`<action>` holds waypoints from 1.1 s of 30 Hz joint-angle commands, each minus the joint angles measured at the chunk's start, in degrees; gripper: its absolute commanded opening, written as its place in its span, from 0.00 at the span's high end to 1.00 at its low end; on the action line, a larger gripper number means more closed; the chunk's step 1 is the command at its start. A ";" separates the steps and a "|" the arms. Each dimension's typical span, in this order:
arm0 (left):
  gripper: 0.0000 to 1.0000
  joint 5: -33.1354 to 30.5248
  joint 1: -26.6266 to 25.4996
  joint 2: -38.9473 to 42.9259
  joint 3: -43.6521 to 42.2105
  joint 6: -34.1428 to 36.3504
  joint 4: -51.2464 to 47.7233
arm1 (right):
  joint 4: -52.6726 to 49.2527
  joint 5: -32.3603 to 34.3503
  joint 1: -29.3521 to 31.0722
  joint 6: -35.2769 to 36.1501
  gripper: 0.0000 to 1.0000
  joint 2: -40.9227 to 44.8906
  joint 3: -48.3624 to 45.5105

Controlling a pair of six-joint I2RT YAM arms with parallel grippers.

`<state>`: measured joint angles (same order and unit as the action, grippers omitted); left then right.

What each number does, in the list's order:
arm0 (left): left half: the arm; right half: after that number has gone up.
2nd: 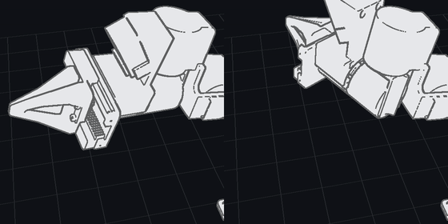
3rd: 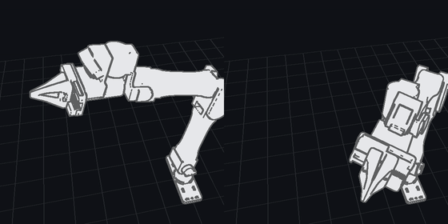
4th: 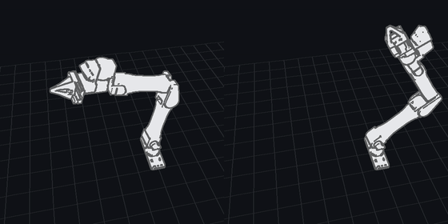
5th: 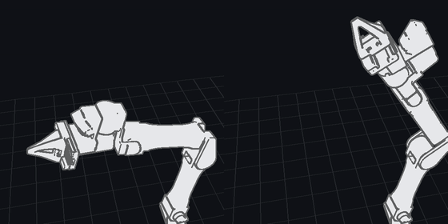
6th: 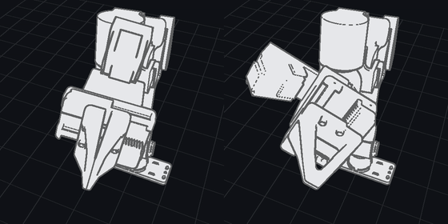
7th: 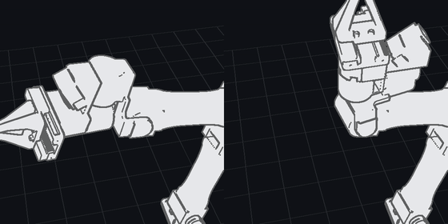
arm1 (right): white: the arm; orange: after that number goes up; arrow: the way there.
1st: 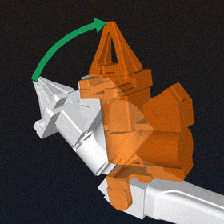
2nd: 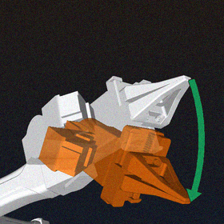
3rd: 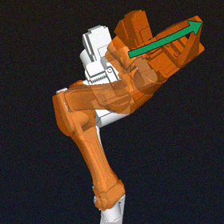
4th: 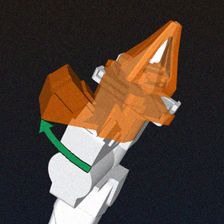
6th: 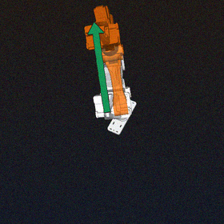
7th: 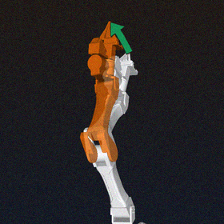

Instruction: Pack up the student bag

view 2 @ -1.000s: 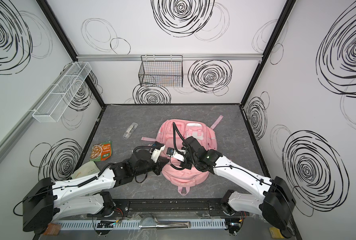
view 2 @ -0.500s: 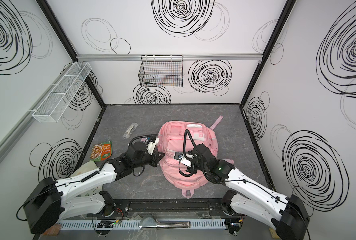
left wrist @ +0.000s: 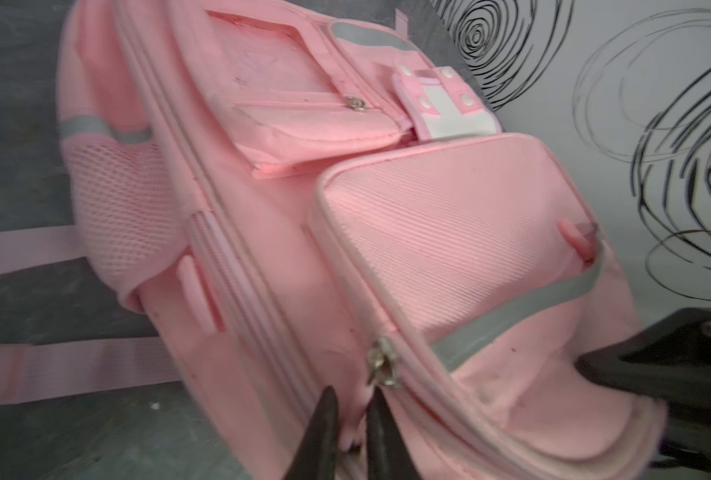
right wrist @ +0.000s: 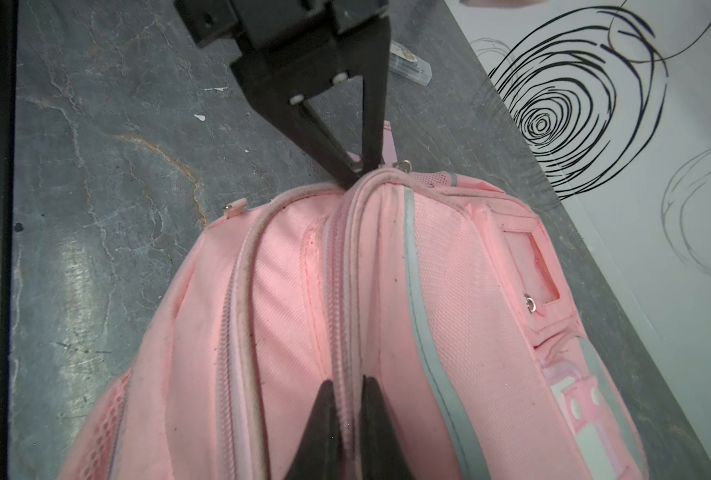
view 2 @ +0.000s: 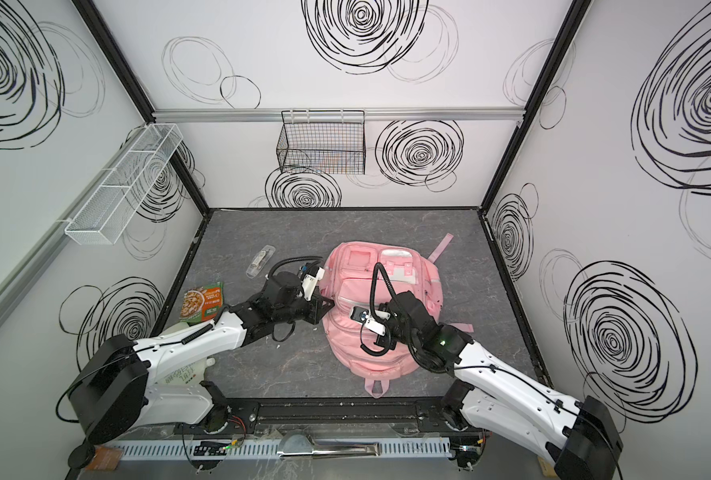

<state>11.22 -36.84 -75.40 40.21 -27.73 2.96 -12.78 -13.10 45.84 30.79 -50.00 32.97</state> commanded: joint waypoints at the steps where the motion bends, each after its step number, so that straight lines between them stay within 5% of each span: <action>1: 0.55 -8.57 4.31 3.52 2.60 2.22 -4.47 | 6.64 -1.52 0.73 -0.72 0.43 1.81 1.78; 9: 0.22 -9.59 18.93 5.76 8.52 12.57 -13.96 | 18.00 -1.59 0.65 -4.77 0.32 6.93 0.38; 15: 0.18 -9.55 29.91 -3.72 11.36 20.10 -15.21 | 21.49 -5.45 0.73 -8.70 0.33 5.52 1.61; 18: 0.17 -11.06 32.62 -9.61 13.07 22.42 -14.31 | 24.44 -12.90 1.02 -12.16 0.34 4.65 1.27; 33: 0.15 -18.88 35.87 -30.58 29.54 29.20 -16.18 | 23.21 -12.37 7.35 -13.96 0.36 5.52 0.84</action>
<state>-5.63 -1.43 -103.48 66.76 -0.99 -13.19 10.59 -25.52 52.64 16.29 -45.32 32.95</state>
